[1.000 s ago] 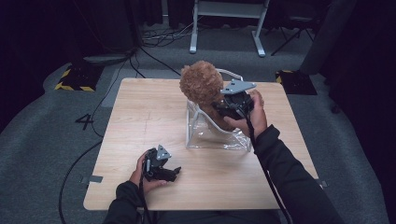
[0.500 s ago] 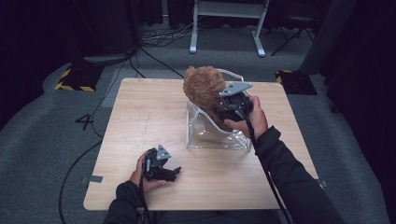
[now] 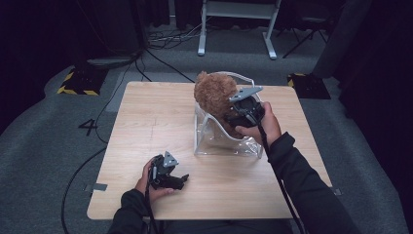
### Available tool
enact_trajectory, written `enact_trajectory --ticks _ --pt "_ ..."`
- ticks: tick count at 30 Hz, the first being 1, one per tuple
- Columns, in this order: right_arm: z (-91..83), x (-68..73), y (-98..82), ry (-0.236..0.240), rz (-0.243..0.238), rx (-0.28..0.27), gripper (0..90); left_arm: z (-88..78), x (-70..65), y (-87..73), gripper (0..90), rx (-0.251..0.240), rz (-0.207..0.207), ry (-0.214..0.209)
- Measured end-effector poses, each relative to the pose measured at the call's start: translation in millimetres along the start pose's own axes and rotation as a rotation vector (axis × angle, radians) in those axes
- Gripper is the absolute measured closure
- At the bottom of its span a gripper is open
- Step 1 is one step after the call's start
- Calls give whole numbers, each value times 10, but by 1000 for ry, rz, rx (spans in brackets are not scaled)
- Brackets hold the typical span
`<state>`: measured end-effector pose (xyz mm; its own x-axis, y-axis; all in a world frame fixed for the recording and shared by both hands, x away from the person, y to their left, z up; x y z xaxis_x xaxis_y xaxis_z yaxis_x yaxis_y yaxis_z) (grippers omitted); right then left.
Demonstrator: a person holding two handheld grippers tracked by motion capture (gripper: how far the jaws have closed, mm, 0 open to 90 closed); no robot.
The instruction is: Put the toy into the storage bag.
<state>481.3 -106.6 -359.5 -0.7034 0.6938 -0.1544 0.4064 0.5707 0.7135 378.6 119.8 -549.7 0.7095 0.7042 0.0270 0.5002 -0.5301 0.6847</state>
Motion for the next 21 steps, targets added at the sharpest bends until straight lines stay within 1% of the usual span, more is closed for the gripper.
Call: enact_trajectory --ticks 3,5,11,15,18,21 --pt "11 -21 -26 5 6 8 536 0 0 0 127 0 0 0" --pt "15 -32 -51 21 7 13 530 2 0 0 127 -2 0 0" --pt "6 -53 -74 40 14 35 512 0 0 0 127 0 0 0" --pt "-23 -79 -78 44 20 35 493 0 0 0 127 0 0 0" --pt "-33 -87 -86 48 25 38 492 0 0 0 127 0 0 0" --pt "-41 -108 -92 40 27 38 502 0 0 0 127 0 0 0"
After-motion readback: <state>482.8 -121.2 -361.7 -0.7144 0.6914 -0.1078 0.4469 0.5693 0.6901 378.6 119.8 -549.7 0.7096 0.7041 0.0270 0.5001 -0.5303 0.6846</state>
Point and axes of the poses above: each handheld gripper's, and its own axes: z roughly forward along the jaws, y roughly out of its top, x roughly to its left, the point moved 5 cm from there along z, roughly forward along the jaws, and after that the axes turned 4 degrees about z, right-handed, at the moved point
